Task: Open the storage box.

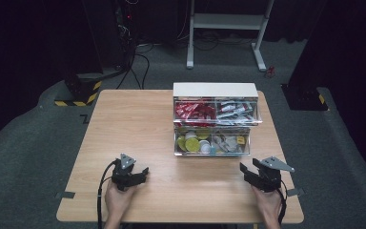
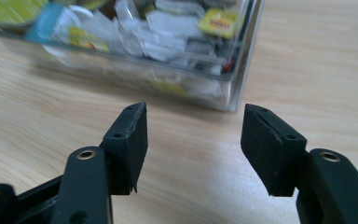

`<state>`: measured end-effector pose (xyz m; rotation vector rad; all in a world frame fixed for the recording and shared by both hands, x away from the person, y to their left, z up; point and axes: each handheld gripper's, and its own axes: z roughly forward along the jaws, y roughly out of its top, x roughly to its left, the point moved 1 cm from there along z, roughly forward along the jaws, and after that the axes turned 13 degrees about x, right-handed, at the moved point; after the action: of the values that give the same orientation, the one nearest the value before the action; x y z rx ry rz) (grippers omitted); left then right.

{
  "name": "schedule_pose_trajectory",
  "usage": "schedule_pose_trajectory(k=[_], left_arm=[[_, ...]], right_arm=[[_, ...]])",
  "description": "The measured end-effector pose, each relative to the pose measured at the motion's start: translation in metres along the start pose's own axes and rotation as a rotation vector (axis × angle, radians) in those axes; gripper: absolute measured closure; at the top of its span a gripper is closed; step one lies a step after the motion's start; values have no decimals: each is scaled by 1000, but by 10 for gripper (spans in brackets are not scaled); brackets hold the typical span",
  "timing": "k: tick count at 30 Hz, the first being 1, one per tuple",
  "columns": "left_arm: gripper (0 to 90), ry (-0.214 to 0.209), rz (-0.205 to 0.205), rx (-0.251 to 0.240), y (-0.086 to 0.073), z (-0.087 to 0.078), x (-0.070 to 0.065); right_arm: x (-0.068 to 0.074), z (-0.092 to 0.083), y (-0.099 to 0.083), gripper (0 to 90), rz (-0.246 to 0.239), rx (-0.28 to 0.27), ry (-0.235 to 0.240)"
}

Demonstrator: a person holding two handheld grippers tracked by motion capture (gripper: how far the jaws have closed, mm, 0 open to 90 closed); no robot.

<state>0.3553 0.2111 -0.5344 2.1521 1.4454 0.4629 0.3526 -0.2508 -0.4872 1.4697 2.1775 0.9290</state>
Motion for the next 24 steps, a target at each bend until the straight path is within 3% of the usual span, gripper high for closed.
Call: schedule_pose_trajectory(k=[8,16,24], left_arm=[[263,1,1,0,0,0,0],[262,1,3,2,0,0,0],[261,1,4,2,0,0,0]], right_arm=[[7,-12,11,378,-16,-58,21],[10,-19,24,435,-23,-79,62],[10,-30,37,467,-38,-114,60]])
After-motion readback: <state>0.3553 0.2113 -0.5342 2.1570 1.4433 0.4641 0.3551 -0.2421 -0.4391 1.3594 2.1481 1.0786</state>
